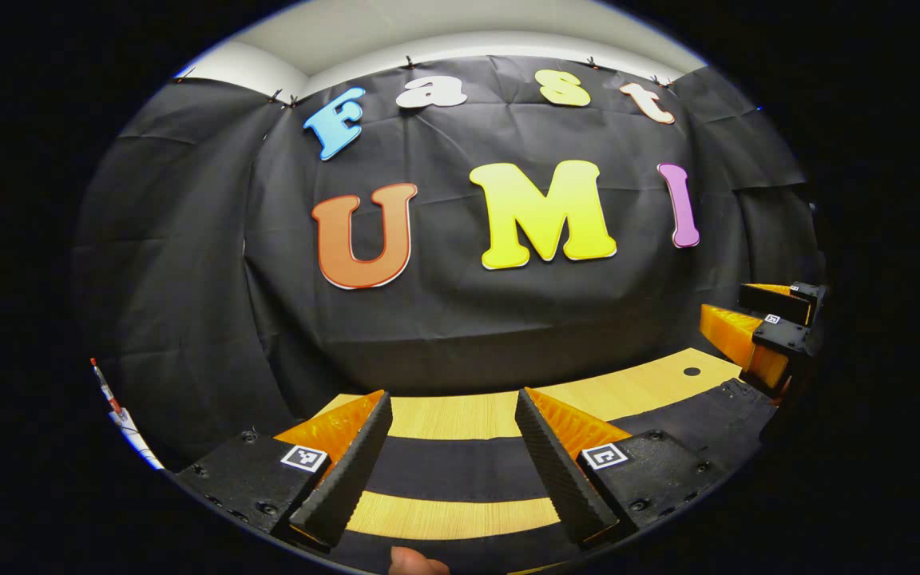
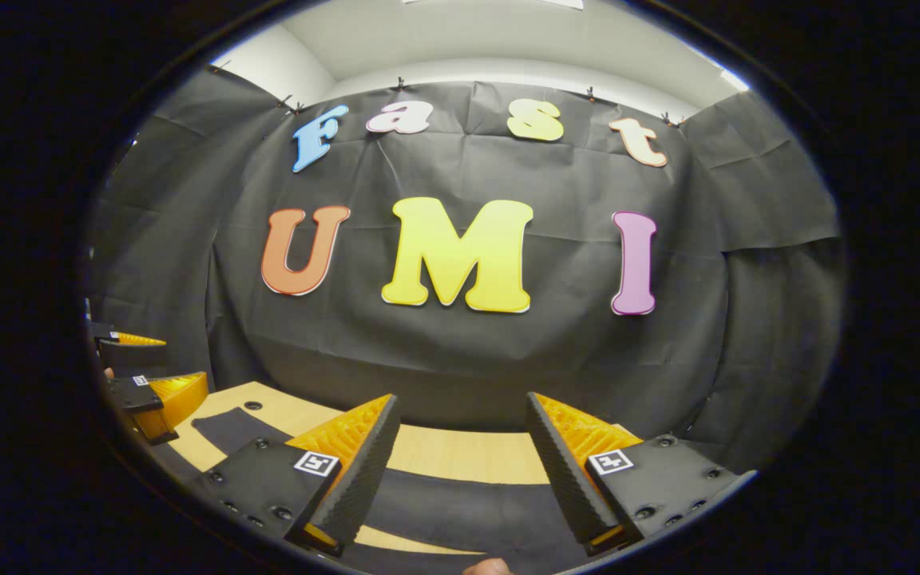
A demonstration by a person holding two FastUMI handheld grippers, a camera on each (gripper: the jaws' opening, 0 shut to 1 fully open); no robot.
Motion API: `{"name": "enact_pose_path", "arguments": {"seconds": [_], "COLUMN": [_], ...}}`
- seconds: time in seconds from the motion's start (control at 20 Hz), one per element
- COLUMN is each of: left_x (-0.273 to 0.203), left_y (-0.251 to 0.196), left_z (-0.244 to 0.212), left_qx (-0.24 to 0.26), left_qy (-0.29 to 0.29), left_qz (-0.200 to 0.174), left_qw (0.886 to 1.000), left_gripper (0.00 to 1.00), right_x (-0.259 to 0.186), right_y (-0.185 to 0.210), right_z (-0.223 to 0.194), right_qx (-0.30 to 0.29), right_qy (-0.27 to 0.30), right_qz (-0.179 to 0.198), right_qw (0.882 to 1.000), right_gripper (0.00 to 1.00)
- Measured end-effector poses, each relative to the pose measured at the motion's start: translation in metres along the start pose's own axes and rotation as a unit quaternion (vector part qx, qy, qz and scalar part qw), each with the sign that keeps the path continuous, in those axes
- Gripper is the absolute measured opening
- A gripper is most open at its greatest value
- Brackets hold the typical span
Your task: Grasp the waist and the cuffs of the jeans and fold them to make the two legs overlap; first hold the waist and fold one-third of the jeans toward the cuffs, then hold the cuffs and fold the remaining one-third in the same direction to finish folding.
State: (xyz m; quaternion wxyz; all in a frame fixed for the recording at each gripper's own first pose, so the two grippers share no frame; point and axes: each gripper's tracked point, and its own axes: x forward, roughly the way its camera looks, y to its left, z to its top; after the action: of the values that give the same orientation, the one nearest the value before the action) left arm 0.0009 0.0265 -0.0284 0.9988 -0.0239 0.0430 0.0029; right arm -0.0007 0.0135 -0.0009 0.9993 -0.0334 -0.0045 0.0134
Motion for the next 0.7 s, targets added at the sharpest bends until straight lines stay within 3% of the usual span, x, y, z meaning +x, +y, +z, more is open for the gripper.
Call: {"name": "enact_pose_path", "arguments": {"seconds": [0.2, 0.45, 0.6, 0.7], "left_x": [-0.024, -0.065, -0.095, -0.124], "left_y": [0.037, 0.102, 0.134, 0.151], "left_z": [-0.033, -0.083, -0.137, -0.168], "left_qx": [-0.076, -0.126, -0.182, -0.24], "left_qy": [0.057, 0.124, 0.19, 0.235], "left_qz": [0.041, 0.105, 0.125, 0.145], "left_qw": [0.995, 0.979, 0.956, 0.931], "left_gripper": [0.99, 1.0, 0.97, 0.98], "right_x": [0.002, -0.003, -0.005, -0.006], "right_y": [-0.019, -0.058, -0.066, -0.065], "right_z": [-0.015, -0.037, -0.041, -0.038], "right_qx": [0.0, -0.013, -0.021, -0.023], "right_qy": [0.025, 0.051, 0.055, 0.05], "right_qz": [-0.003, -0.03, -0.036, -0.034], "right_qw": [1.0, 0.998, 0.998, 0.998], "right_gripper": [0.94, 0.96, 0.94, 0.94]}}
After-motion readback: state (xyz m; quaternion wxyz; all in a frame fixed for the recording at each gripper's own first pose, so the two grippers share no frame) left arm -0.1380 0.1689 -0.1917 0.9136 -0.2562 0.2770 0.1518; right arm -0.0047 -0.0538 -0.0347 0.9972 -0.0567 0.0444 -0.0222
